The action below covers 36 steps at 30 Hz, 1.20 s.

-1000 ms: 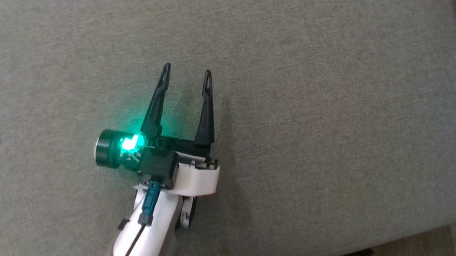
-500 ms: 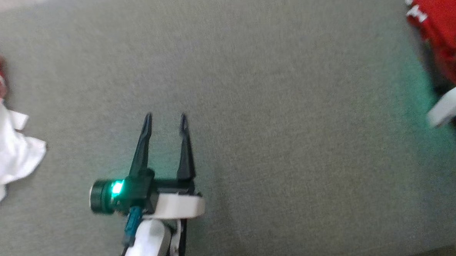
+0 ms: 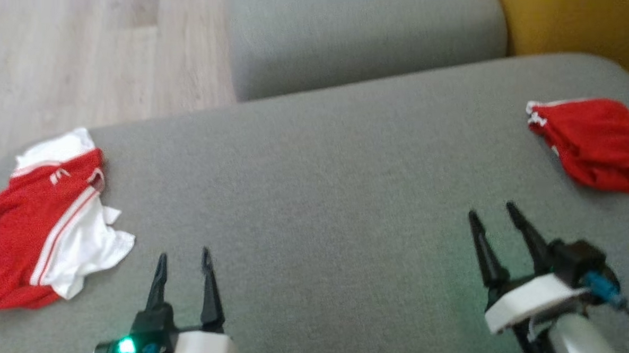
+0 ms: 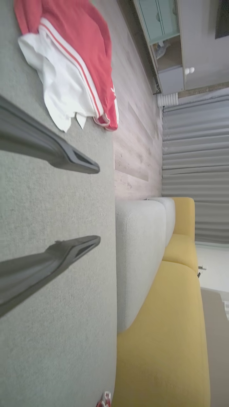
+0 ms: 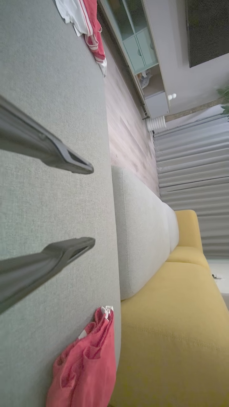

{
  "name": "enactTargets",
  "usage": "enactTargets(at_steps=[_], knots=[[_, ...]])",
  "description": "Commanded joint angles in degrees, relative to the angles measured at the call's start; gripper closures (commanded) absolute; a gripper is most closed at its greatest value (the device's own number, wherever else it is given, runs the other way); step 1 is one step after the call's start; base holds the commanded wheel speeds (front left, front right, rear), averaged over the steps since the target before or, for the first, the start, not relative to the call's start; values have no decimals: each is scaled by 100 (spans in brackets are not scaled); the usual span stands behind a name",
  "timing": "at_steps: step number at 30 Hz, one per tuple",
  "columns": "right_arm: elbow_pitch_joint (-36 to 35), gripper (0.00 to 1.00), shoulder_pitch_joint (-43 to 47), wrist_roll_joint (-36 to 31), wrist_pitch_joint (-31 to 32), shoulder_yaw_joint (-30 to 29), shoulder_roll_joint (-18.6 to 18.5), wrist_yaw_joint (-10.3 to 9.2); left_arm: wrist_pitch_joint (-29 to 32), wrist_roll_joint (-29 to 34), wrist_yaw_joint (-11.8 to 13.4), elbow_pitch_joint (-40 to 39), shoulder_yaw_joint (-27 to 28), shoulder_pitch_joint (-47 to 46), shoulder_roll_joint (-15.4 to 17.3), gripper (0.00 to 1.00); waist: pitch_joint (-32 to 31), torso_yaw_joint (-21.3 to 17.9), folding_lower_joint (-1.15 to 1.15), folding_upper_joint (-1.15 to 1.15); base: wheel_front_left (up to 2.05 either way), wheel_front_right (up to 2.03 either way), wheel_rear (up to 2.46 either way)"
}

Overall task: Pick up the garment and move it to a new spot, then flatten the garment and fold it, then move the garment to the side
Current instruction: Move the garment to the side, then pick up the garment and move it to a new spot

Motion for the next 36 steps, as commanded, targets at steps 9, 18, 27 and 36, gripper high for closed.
enactTargets(at_steps=[9, 18, 27, 36], knots=[[-247, 0, 278, -567, -62, -111, 251, 39, -29, 258, -173, -129, 542, 216, 2, 0, -396, 124, 3, 0, 0, 0, 0], [40, 0, 288, -431, -62, -294, 278, 39, -29, 492, -259, -375, 557, 398, 2, 0, -416, 208, 3, 0, 0, 0, 0], [153, 0, 256, -376, -62, -334, 270, 39, -29, 576, -288, -391, 529, 388, 2, 0, -442, 267, 3, 0, 0, 0, 0], [12, 0, 438, -349, -62, -518, 323, 39, -29, 629, -284, -349, 543, 325, 2, 0, -408, 808, 3, 0, 0, 0, 0]])
